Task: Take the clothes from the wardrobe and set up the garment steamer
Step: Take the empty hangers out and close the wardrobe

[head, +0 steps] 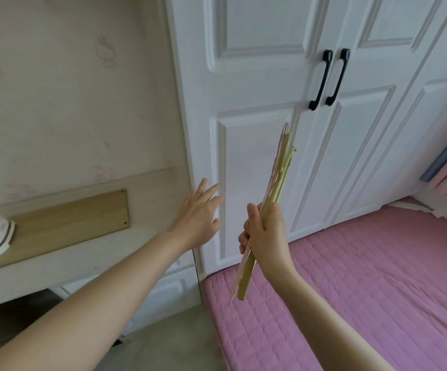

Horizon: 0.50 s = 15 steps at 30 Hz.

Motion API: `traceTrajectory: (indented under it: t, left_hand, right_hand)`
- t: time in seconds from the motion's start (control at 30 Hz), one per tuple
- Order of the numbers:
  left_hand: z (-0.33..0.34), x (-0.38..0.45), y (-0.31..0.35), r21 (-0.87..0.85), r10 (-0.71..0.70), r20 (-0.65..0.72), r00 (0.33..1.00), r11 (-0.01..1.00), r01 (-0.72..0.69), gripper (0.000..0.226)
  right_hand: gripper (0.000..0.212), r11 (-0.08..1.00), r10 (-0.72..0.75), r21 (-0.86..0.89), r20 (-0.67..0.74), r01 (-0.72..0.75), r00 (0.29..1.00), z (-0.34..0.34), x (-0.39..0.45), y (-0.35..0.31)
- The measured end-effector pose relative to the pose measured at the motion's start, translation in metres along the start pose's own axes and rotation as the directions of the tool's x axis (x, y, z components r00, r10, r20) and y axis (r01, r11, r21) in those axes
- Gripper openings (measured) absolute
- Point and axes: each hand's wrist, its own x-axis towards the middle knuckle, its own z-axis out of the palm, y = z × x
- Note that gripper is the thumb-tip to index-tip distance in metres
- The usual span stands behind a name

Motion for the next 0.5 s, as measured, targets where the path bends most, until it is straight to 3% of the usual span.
traceTrajectory:
  t: [0.13,0.23,0.33,0.43,0.5]
  left_hand:
    - [0.017,-0.066,-0.02,-0.185,-0.033,0.046,0.998,0.982,0.041,0.053]
    - [0.018,-0.11,-0.031,-0.469,-0.162,0.111,0.981,0.861,0.196,0.051]
    - [0.015,-0.148,-0.042,-0.74,-0.289,0.257,0.922,0.554,0.38,0.05]
    - [0.01,-0.181,-0.052,-0.895,-0.264,0.346,0.9,0.196,0.402,0.056]
    - [0.007,-0.199,-0.057,-0.908,-0.306,0.416,0.856,-0.078,0.412,0.055]
  right_hand:
    - [0.026,0.999,0.04,0.034,0.075,-0.043,0.996,0.036,-0.058,-0.004]
    - [0.026,0.995,0.057,0.067,0.151,-0.068,0.987,0.063,-0.096,-0.005]
    - [0.024,0.995,0.055,0.069,0.262,-0.076,0.964,0.087,-0.126,-0.005]
    - [0.024,0.991,0.051,0.094,0.363,-0.091,0.93,0.108,-0.149,-0.005]
    - [0.024,0.988,0.043,0.119,0.422,-0.103,0.906,0.122,-0.163,-0.006]
